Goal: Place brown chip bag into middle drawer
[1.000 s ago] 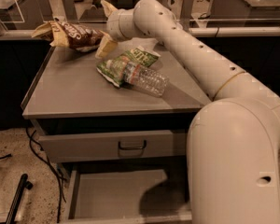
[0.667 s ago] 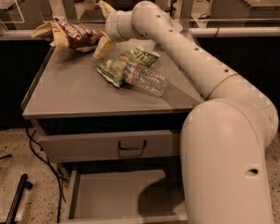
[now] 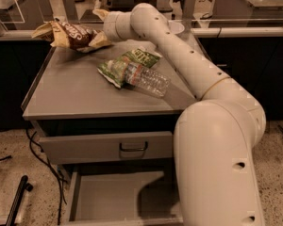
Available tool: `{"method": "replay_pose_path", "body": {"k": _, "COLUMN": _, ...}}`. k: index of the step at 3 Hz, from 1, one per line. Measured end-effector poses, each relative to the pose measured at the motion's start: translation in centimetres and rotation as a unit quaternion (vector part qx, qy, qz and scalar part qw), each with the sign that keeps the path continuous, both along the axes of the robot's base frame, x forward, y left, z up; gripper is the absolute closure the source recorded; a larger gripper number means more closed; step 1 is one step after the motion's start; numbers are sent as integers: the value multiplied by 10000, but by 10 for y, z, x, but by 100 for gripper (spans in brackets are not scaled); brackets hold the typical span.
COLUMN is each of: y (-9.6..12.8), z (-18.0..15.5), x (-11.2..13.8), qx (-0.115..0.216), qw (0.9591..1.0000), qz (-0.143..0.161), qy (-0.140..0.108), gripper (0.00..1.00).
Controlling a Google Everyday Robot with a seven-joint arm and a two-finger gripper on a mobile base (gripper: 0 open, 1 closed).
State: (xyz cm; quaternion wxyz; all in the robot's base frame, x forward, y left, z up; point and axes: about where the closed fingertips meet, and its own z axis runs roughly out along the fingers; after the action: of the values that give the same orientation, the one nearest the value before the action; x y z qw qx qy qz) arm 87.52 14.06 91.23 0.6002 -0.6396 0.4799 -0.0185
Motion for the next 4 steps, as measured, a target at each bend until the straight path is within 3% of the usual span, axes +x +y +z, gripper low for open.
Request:
{"method": "replay_pose_path", "body": {"k": 1, "y": 4, "z": -2, "x": 2, "qx": 39, "qw": 10000, "qz": 25, "qy": 19, "gripper": 11}}
{"method": "replay_pose_path", "body": {"k": 2, "y": 4, "z": -2, "x": 2, "qx": 40, "qw": 10000, "qz": 26, "qy": 21, "gripper": 11}}
{"method": "replay_pose_path", "body": {"k": 3, "y": 12, "z": -10, "x": -3, "qx": 96, "qw": 9998, "qz": 111, "qy": 151, "gripper": 23}}
{"method": "replay_pose_path", "body": {"k": 4, "y": 19, "z": -17, "x": -6, "qx": 155, "qw": 9994, "qz": 181, "qy": 253, "gripper": 25}}
